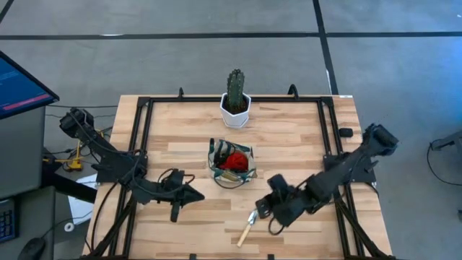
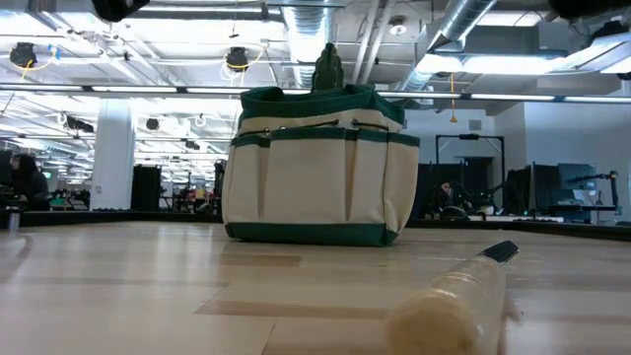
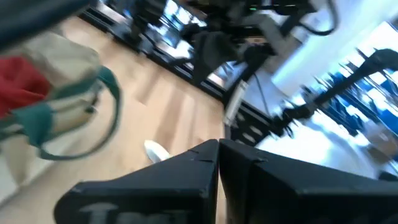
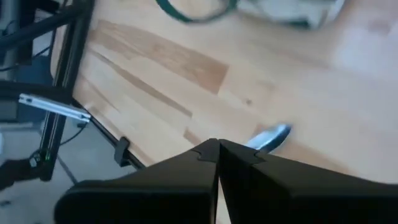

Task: Pick & Place Garden tools in Gardening bag
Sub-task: Put the brown trowel into the gardening bag

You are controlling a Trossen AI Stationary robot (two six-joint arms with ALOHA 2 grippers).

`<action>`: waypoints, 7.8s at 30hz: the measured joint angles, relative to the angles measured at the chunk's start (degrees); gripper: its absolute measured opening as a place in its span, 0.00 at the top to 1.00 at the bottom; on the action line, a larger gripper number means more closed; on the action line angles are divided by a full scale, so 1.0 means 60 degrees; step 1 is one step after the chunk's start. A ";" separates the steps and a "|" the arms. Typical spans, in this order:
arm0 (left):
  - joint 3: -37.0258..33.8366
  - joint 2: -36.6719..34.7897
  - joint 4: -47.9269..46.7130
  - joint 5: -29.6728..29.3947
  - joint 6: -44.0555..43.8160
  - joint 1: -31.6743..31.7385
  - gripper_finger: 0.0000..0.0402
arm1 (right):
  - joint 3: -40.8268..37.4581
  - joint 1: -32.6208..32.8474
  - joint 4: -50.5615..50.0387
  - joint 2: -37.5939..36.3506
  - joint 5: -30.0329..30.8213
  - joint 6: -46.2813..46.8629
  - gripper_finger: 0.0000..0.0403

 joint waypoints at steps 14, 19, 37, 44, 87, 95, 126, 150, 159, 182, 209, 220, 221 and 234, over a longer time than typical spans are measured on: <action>0.0000 0.0000 0.0015 0.1250 0.0458 0.0014 1.00 | -0.0003 0.1528 0.0791 0.2125 -0.0085 0.4458 1.00; 0.0000 0.0000 0.0026 0.1247 0.0455 0.0026 1.00 | 0.0005 0.1415 0.1011 0.2387 -0.0143 0.4174 1.00; 0.0000 0.0000 0.0178 0.1091 0.0422 0.0029 1.00 | 0.0011 0.0462 0.2035 0.2413 -0.0623 -0.1838 1.00; 0.0000 0.0000 0.0194 0.1094 0.0422 0.0029 1.00 | -0.0260 0.0380 -0.0416 0.2406 -0.0635 0.2426 1.00; 0.0000 0.0000 0.0237 0.1105 0.0345 0.0029 1.00 | -0.2459 0.0400 0.3956 0.2410 -0.0357 0.3124 0.56; 0.0000 0.0000 0.0230 0.1109 0.0349 0.0025 1.00 | -0.2505 0.0102 0.3928 0.2413 -0.0534 0.2885 0.61; -0.0004 0.0004 0.0230 0.1131 0.0174 0.0007 1.00 | -0.3198 0.0102 0.7626 0.3761 -0.0328 0.2629 0.78; -0.0004 0.0004 0.0226 0.1214 0.0179 0.0007 1.00 | -0.2654 0.0117 0.7153 0.3642 0.0738 0.0989 1.00; -0.0004 -0.0081 0.0248 0.1222 0.0189 0.0007 1.00 | -0.2554 0.0128 0.6316 0.2190 0.2091 -0.0267 1.00; -0.0004 -0.0251 0.0830 0.1219 0.0174 0.0163 1.00 | -0.2528 0.0112 1.0179 -0.0224 0.6742 -0.8666 1.00; -0.0004 0.1877 0.5397 0.2300 0.0174 0.1877 0.69 | -0.2528 -0.0535 1.3090 -0.0228 0.5890 -1.1694 1.00; 0.0229 0.2095 0.5940 0.2464 0.0187 0.2462 0.69 | -0.2528 -0.0923 1.3086 -0.0228 0.5227 -1.1698 1.00; 0.0291 0.2095 0.5942 0.2642 0.0192 0.2547 0.69 | -0.2528 -0.0962 1.3082 -0.0228 0.5190 -1.1698 1.00; 0.1191 0.3474 0.5909 0.3826 0.0174 0.2979 0.69 | -0.2524 -0.1150 1.3122 -0.0228 0.4881 -1.2197 1.00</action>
